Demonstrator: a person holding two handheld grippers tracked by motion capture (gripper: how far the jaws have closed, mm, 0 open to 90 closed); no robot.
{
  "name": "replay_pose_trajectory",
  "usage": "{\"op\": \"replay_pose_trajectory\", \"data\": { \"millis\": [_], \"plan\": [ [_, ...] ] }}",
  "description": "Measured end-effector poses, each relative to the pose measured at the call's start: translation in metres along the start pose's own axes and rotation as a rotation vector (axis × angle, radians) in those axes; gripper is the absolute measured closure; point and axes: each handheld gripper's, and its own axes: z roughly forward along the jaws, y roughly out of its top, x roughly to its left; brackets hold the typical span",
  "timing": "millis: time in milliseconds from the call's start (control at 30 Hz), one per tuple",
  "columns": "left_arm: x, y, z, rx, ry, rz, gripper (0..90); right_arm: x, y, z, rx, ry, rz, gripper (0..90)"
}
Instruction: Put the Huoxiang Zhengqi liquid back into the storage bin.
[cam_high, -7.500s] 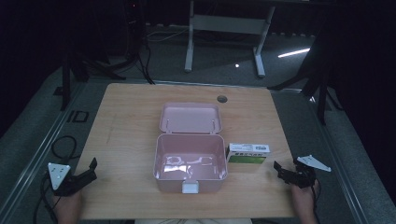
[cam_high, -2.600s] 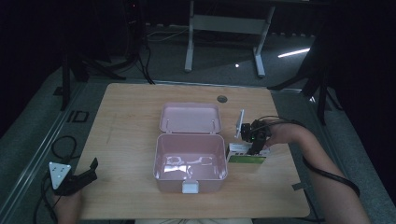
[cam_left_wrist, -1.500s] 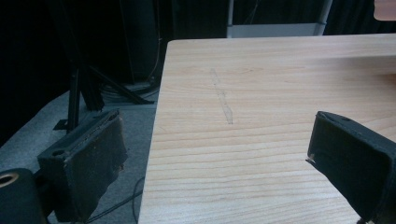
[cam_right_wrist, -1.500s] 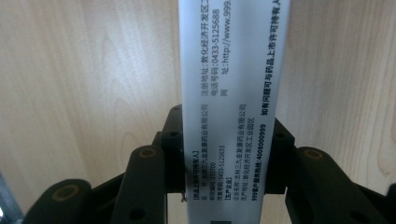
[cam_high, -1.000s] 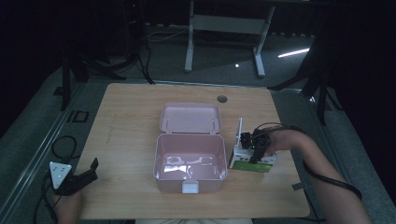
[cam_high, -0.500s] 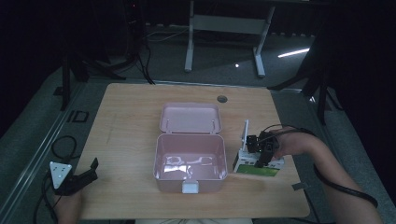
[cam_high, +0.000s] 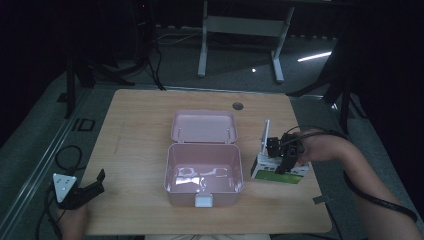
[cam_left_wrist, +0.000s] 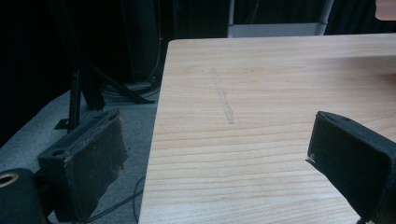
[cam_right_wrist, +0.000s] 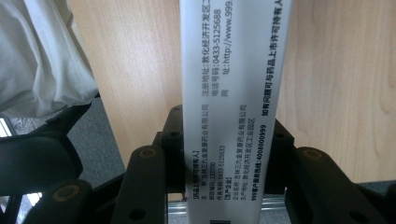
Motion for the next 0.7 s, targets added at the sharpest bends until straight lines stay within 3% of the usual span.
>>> {"op": "replay_pose_trajectory", "data": {
  "millis": [267,700],
  "plan": [
    [0.0,0.0,0.0,0.001,0.0,0.001,4.5,0.001,0.006,-0.028,-0.022,-0.024,0.004,61.7],
    [0.0,0.0,0.0,0.0,-0.001,0.0,4.5,0.006,0.024,-0.052,-0.022,-0.045,-0.011,61.7]
  ]
}}
